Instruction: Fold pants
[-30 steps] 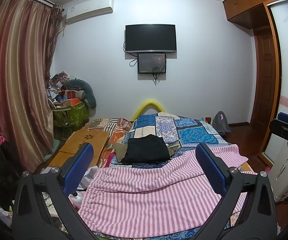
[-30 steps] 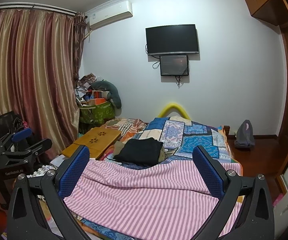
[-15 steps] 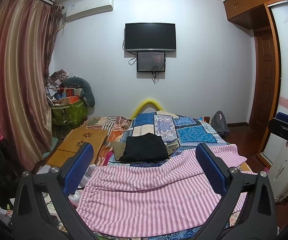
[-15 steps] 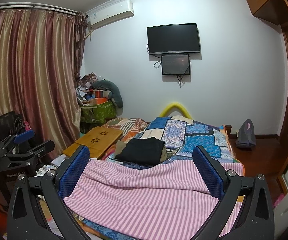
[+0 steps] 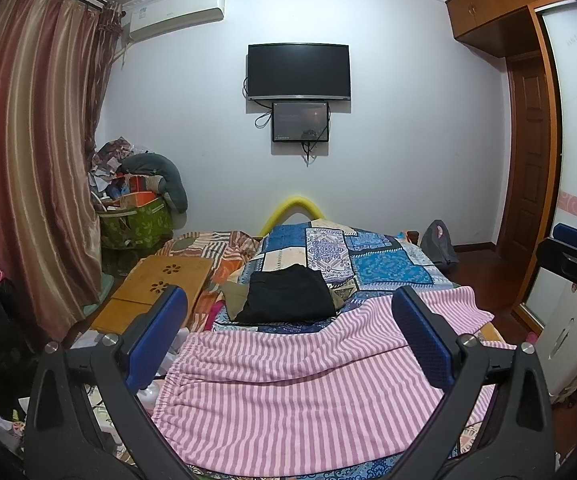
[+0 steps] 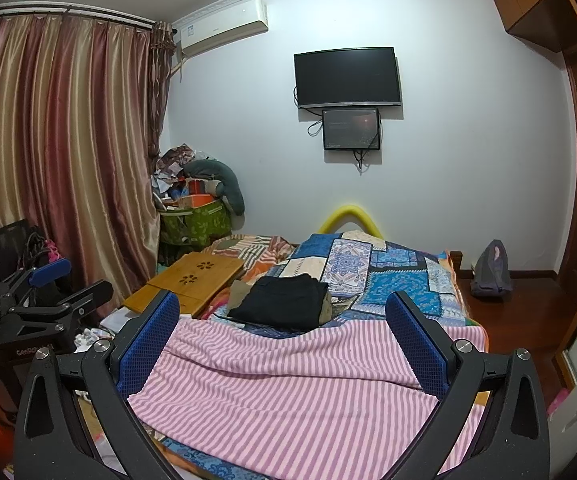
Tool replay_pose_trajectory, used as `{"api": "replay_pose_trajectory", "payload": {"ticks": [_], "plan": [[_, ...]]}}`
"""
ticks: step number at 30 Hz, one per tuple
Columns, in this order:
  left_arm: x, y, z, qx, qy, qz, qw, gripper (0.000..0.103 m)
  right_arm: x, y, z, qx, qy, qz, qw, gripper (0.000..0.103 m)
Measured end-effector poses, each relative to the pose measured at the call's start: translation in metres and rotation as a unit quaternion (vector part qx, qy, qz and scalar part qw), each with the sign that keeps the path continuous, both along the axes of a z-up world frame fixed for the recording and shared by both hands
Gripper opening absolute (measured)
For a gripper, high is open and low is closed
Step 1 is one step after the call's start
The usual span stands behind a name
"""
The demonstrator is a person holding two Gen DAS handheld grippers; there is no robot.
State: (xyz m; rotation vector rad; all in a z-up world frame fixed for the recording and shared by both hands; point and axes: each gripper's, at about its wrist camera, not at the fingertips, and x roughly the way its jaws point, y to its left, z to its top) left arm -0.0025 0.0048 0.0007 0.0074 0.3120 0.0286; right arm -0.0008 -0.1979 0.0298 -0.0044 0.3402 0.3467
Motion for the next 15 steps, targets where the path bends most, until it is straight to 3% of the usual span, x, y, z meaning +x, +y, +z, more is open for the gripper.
{"api": "replay_pose_trajectory", "payload": {"ticks": [15], "plan": [[0.032, 0.012, 0.000, 0.012, 0.005, 0.010, 0.9999, 0.103, 0.026, -0.012, -0.014, -0.026, 0.028, -0.032, 0.999, 0.103]]}}
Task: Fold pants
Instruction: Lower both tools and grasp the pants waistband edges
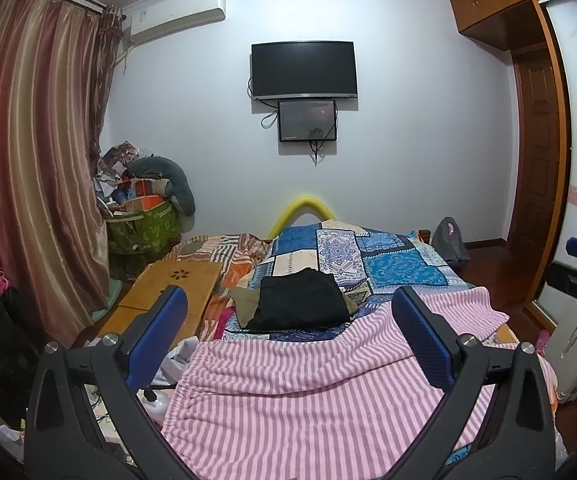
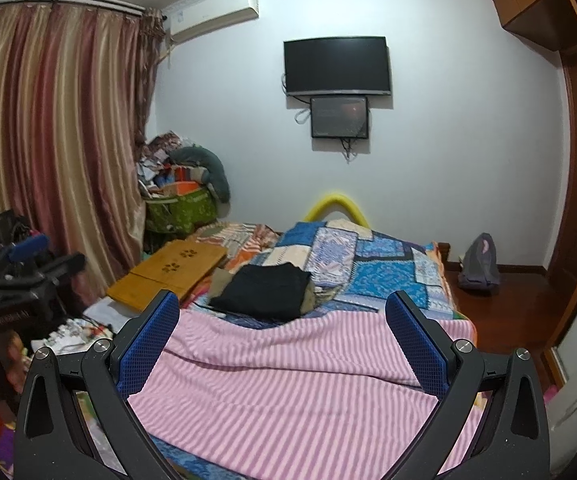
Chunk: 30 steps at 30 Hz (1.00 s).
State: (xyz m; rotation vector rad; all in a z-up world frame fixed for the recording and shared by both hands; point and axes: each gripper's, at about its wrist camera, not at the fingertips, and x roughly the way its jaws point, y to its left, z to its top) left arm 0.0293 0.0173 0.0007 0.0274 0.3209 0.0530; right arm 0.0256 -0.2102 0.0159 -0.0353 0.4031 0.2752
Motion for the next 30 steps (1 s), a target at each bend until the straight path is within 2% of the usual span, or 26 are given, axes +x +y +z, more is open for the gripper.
{"api": "replay_pose_trajectory", "payload": {"ticks": [5, 11, 16, 21, 25, 30], "plan": [[0.034, 0.014, -0.007, -0.017, 0.008, -0.007, 0.9998, 0.103, 0.026, -0.016, -0.014, -0.002, 0.025, -0.026, 0.999, 0.103], [0.100, 0.036, -0.030, -0.012, 0.052, 0.014, 0.9985, 0.103, 0.061, -0.040, -0.031, -0.026, 0.049, -0.072, 0.996, 0.103], [0.162, 0.061, -0.062, -0.005, 0.099, 0.043, 0.9942, 0.103, 0.091, -0.065, -0.045, -0.040, 0.064, -0.107, 0.991, 0.103], [0.224, 0.095, -0.108, -0.012, 0.159, 0.076, 0.9843, 0.103, 0.123, -0.093, -0.060, -0.032, 0.089, -0.134, 0.986, 0.103], [0.257, 0.121, -0.144, 0.008, 0.199, 0.098, 0.9751, 0.103, 0.155, -0.112, -0.076, -0.024, 0.116, -0.148, 0.982, 0.103], [0.295, 0.158, -0.193, 0.004, 0.260, 0.121, 0.9581, 0.103, 0.191, -0.119, -0.106, -0.040, 0.157, -0.142, 0.977, 0.102]]}}
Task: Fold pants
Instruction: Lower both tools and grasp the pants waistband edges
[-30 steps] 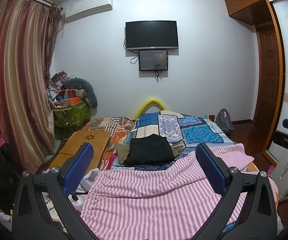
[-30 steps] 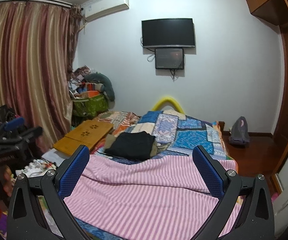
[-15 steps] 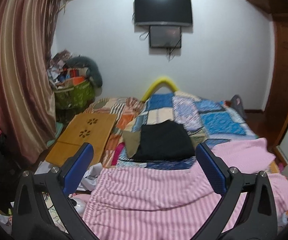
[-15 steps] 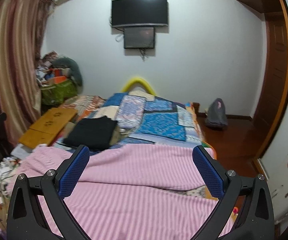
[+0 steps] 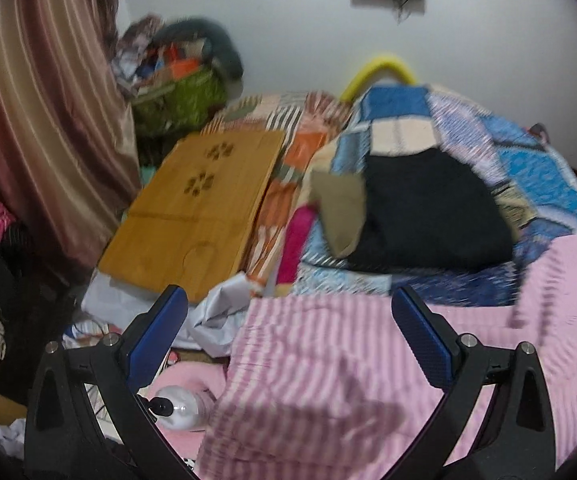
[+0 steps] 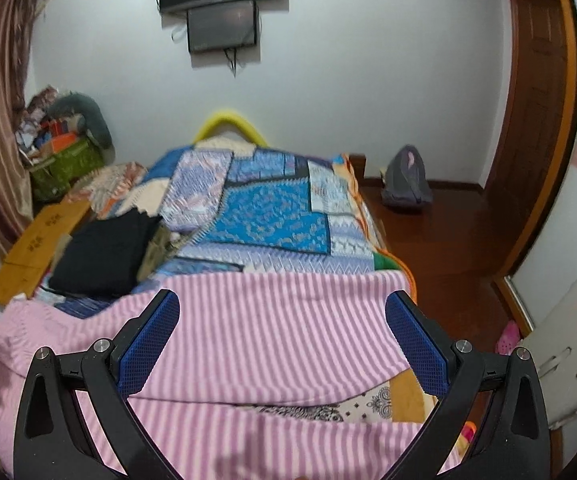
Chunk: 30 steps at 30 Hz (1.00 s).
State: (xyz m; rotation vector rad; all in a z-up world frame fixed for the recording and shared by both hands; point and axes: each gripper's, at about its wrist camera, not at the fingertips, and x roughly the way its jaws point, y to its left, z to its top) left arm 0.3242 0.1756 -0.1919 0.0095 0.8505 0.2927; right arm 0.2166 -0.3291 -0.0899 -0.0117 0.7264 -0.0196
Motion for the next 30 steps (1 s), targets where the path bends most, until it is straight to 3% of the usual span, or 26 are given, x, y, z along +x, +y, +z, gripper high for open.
{"api": "replay_pose_trajectory", "payload": {"ticks": [5, 7, 11, 18, 21, 23, 28, 30], "plan": [[0.032, 0.027, -0.050, 0.007, 0.066, 0.030, 0.9973, 0.103, 0.037, -0.010, -0.034, -0.021, 0.040, 0.000, 0.999, 0.101], [0.043, 0.039, -0.069, 0.000, 0.088, 0.038, 0.9954, 0.098, 0.050, -0.017, -0.047, -0.033, 0.052, -0.003, 0.998, 0.101], [0.058, 0.060, -0.100, -0.032, 0.123, 0.049, 0.9907, 0.089, 0.072, -0.042, -0.068, -0.047, 0.075, -0.013, 0.996, 0.100], [0.071, 0.077, -0.138, -0.086, 0.162, 0.060, 0.9812, 0.088, 0.117, -0.100, -0.100, -0.027, 0.112, -0.042, 0.992, 0.100], [0.078, 0.077, -0.148, -0.113, 0.168, 0.057, 0.9776, 0.074, 0.138, -0.113, -0.119, -0.044, 0.137, -0.052, 0.988, 0.099], [0.082, 0.075, -0.154, -0.127, 0.177, 0.052, 0.9745, 0.061, 0.149, -0.121, -0.133, -0.046, 0.156, -0.057, 0.985, 0.091], [0.082, 0.063, -0.149, -0.113, 0.167, 0.038, 0.9787, 0.039, 0.161, -0.137, -0.160, -0.005, 0.185, -0.063, 0.981, 0.064], [0.081, 0.056, -0.143, -0.085, 0.157, 0.035, 0.9833, 0.034, 0.157, -0.139, -0.159, 0.034, 0.176, -0.059, 0.982, 0.045]]}}
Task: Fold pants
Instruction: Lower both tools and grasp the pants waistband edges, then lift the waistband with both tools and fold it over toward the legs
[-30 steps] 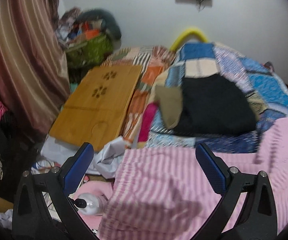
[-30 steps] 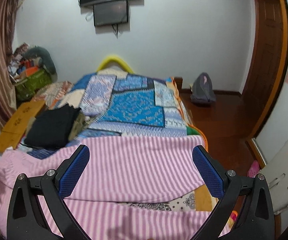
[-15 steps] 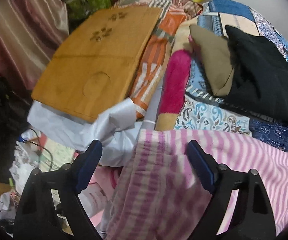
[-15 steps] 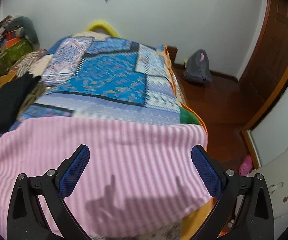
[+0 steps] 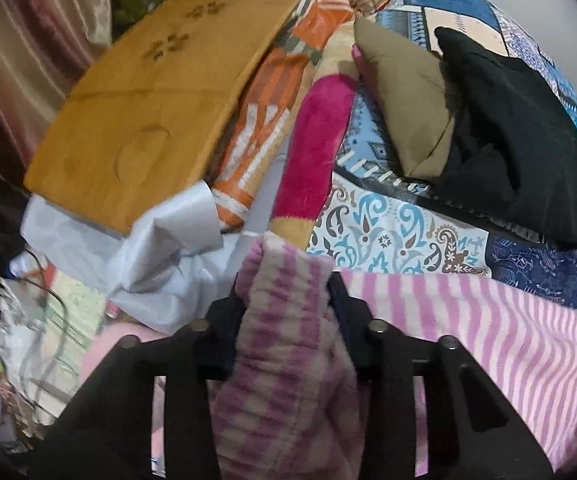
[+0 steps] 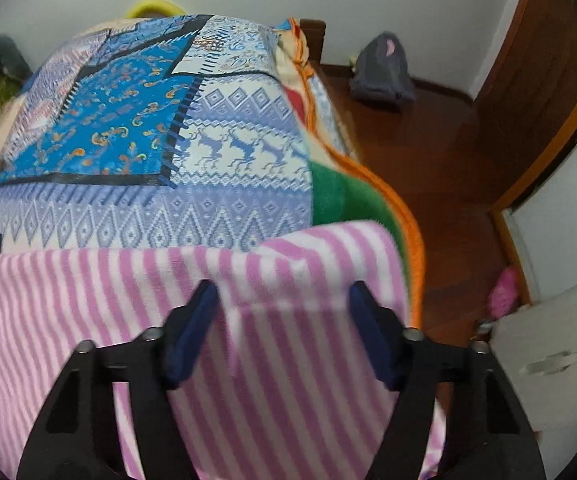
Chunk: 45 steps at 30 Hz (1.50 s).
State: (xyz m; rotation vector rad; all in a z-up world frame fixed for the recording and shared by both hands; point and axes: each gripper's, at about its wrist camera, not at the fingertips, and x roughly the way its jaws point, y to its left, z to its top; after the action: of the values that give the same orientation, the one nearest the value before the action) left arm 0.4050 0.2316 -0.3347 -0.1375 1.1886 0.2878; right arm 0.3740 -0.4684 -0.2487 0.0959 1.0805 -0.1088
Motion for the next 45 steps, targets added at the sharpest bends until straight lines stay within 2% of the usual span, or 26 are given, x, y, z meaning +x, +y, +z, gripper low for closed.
{"api": "replay_pose_trajectory", "payload": {"ticks": [1, 3, 4, 9, 14, 17, 19, 20, 22, 23, 24, 27, 31, 33, 35, 37, 38, 39, 41, 43, 45], "plan": [[-0.001, -0.002, 0.004, 0.013, -0.007, -0.002, 0.9999, 0.033, -0.001, 0.000, 0.001, 0.013, -0.006, -0.002, 1.000, 0.039], [-0.004, -0.007, 0.017, 0.040, -0.023, -0.002, 0.9989, 0.032, -0.004, 0.003, 0.006, 0.019, -0.018, -0.005, 1.000, 0.015], [-0.005, -0.009, 0.025, 0.049, -0.031, -0.003, 0.9983, 0.031, -0.004, 0.006, 0.008, 0.013, -0.021, -0.005, 1.000, 0.009], [-0.008, -0.028, 0.072, 0.100, -0.080, -0.018, 0.9916, 0.030, -0.009, 0.013, 0.032, -0.027, -0.060, -0.006, 0.998, 0.005], [-0.006, -0.029, 0.115, 0.129, -0.131, -0.010, 0.9829, 0.030, -0.009, -0.007, 0.068, -0.043, -0.100, -0.034, 0.994, 0.004], [0.001, -0.027, 0.126, 0.136, -0.138, -0.010, 0.9810, 0.030, -0.005, -0.017, 0.082, -0.033, -0.110, -0.042, 0.993, 0.004], [0.005, -0.026, 0.121, 0.134, -0.128, -0.012, 0.9826, 0.030, -0.006, -0.019, 0.083, -0.019, -0.096, -0.028, 0.995, 0.004], [0.006, -0.026, 0.117, 0.134, -0.123, -0.012, 0.9832, 0.030, -0.005, -0.019, 0.080, -0.015, -0.086, -0.021, 0.996, 0.007], [0.007, -0.029, 0.106, 0.134, -0.112, -0.015, 0.9845, 0.030, -0.007, -0.019, 0.068, -0.022, -0.068, -0.012, 0.997, 0.032], [0.009, -0.031, 0.100, 0.132, -0.106, -0.017, 0.9854, 0.031, -0.009, -0.017, 0.064, -0.033, -0.067, -0.012, 0.997, 0.056], [0.009, -0.033, 0.094, 0.131, -0.102, -0.019, 0.9860, 0.031, -0.013, -0.017, 0.058, -0.046, -0.072, -0.008, 0.996, 0.067], [0.014, -0.039, 0.079, 0.134, -0.088, -0.028, 0.9867, 0.031, -0.008, -0.015, 0.034, -0.061, -0.054, 0.007, 0.997, 0.068], [0.019, -0.041, 0.065, 0.136, -0.076, -0.027, 0.9874, 0.031, 0.012, -0.021, 0.006, -0.055, -0.025, 0.008, 0.998, 0.068], [0.020, -0.039, 0.059, 0.132, -0.070, -0.021, 0.9885, 0.032, 0.021, -0.027, -0.007, -0.026, -0.019, 0.002, 0.999, 0.068], [0.020, -0.038, 0.054, 0.131, -0.066, -0.019, 0.9890, 0.032, 0.025, -0.035, -0.012, 0.013, -0.029, -0.011, 0.999, 0.065], [0.019, -0.038, 0.051, 0.135, -0.063, -0.017, 0.9887, 0.032, 0.026, -0.038, -0.014, 0.057, -0.035, -0.010, 0.998, 0.049], [0.019, -0.038, 0.051, 0.136, -0.064, -0.016, 0.9885, 0.032, 0.026, -0.037, -0.014, 0.067, -0.036, -0.006, 0.997, 0.038], [0.018, -0.038, 0.051, 0.136, -0.065, -0.014, 0.9884, 0.032, 0.026, -0.032, -0.012, 0.060, -0.040, -0.001, 0.997, 0.030], [0.015, -0.037, 0.053, 0.134, -0.069, -0.011, 0.9885, 0.032, 0.023, -0.019, -0.006, 0.026, -0.045, 0.014, 0.999, 0.022], [0.012, -0.039, 0.059, 0.135, -0.077, -0.010, 0.9877, 0.032, 0.017, -0.010, 0.002, -0.007, -0.054, 0.018, 0.998, 0.020], [0.008, -0.041, 0.068, 0.140, -0.089, -0.010, 0.9861, 0.032, 0.011, -0.010, 0.013, -0.019, -0.071, 0.013, 0.997, 0.019]]}}
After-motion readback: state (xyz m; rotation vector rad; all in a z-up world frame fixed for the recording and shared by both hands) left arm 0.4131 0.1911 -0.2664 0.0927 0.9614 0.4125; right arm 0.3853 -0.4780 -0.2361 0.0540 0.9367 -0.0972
